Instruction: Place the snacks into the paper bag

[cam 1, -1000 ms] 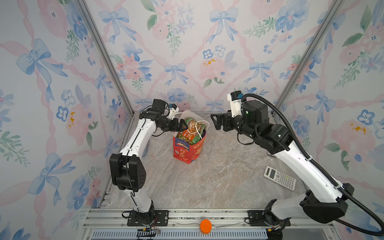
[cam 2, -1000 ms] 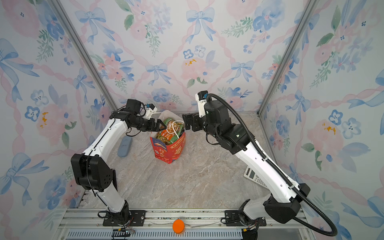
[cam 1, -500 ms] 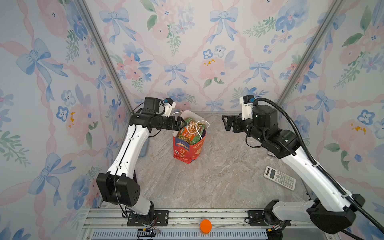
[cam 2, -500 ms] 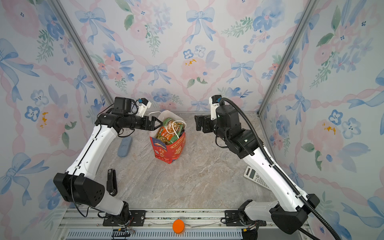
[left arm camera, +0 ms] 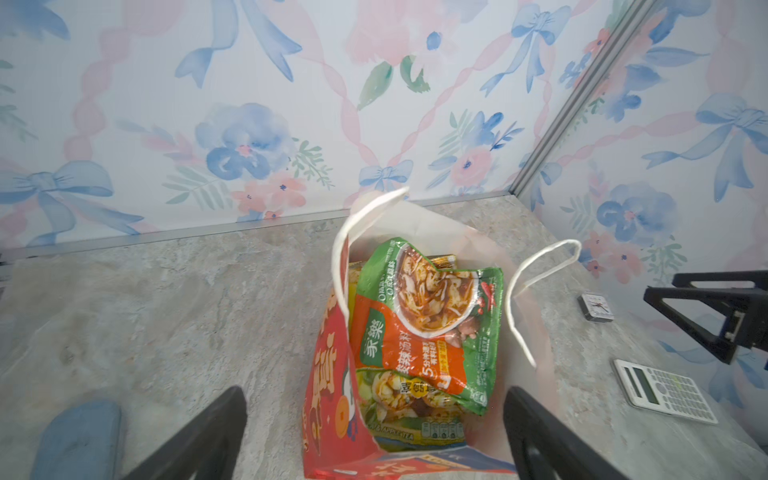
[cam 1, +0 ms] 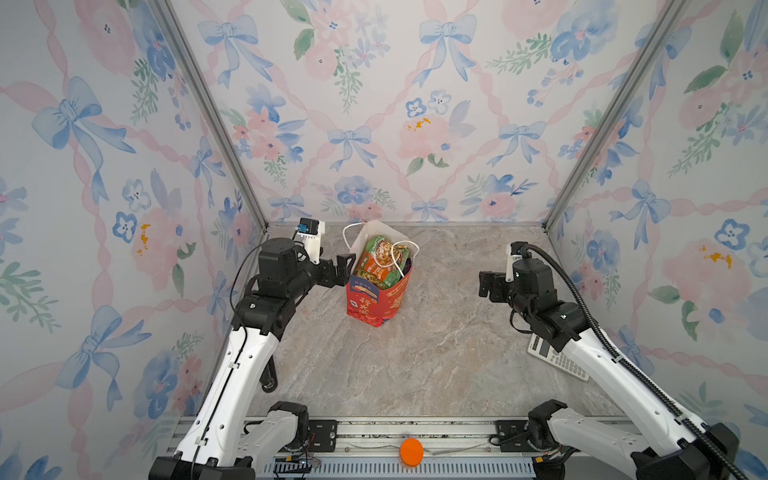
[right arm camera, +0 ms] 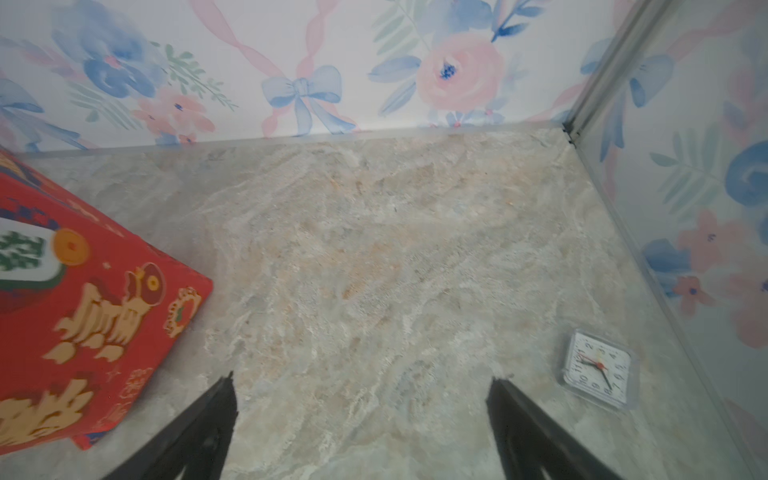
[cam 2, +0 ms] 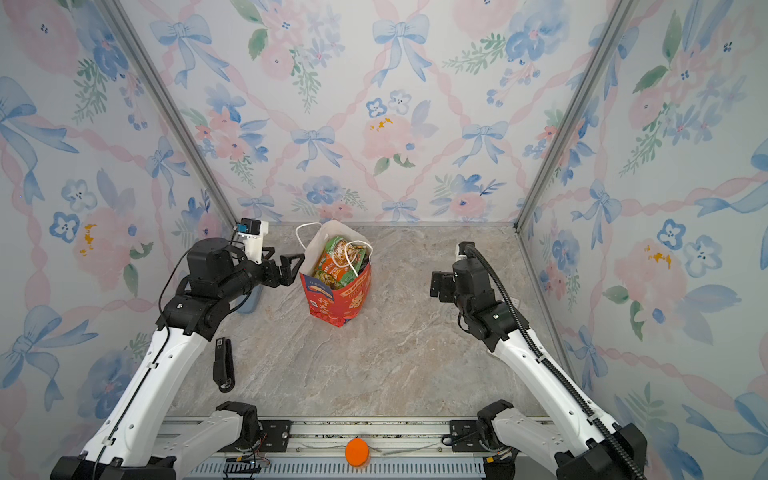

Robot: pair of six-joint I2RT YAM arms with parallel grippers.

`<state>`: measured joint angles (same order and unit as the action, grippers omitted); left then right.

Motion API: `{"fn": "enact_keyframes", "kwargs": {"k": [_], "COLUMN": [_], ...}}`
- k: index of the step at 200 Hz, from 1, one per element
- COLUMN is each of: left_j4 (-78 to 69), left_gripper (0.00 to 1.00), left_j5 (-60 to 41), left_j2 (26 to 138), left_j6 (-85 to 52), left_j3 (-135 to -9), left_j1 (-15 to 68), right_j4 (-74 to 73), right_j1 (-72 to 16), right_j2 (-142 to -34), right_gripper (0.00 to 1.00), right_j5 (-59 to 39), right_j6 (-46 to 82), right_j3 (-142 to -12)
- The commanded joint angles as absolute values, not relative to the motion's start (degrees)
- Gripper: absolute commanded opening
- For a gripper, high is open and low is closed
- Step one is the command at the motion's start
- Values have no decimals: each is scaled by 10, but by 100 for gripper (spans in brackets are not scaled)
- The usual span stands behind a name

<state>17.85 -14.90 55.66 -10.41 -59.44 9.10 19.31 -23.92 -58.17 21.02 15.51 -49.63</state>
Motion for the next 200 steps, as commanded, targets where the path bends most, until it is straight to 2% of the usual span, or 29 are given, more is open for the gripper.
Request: {"fn": "enact_keyframes", "kwargs": {"k": [1, 33, 64, 126, 139, 158, 176, 185, 200], "left_j4": [29, -135, -218, -331, -377, -437, -504, -529, -559], "left_gripper": [98, 98, 98, 98, 98, 98, 98, 98, 98], "left_j5": [-52, 32, 97, 69, 57, 44, 17, 12, 0], "left_j2": [508, 427, 424, 581, 621, 669, 709, 736, 759], "left_j6": [-107, -78, -61, -65, -46, -40, -43, -41, -44], "left_j3": [-494, -323, -225, -167, -157, -141, -123, -121, -127], "left_j1": [93, 94, 84, 22, 14, -4, -29, -34, -36], "right_j4": [54, -130, -194, -423, -490, -503, -597, -613, -615], "right_j1": [-219, -198, -150, -123, -123, -136, -132, -130, -111], "right_j2": [-546, -513, -548, -717, -766, -801, -862, -864, -857], "right_gripper": [96, 96, 97, 97, 97, 96, 97, 97, 97], "right_j5": [289, 295, 298, 260, 251, 259, 256, 273, 241], "right_j6": [119, 55, 46, -4, -22, -66, -74, -68, -48], "right_j3": [-404, -264, -220, -180, -176, -195, -184, -177, -166]}}
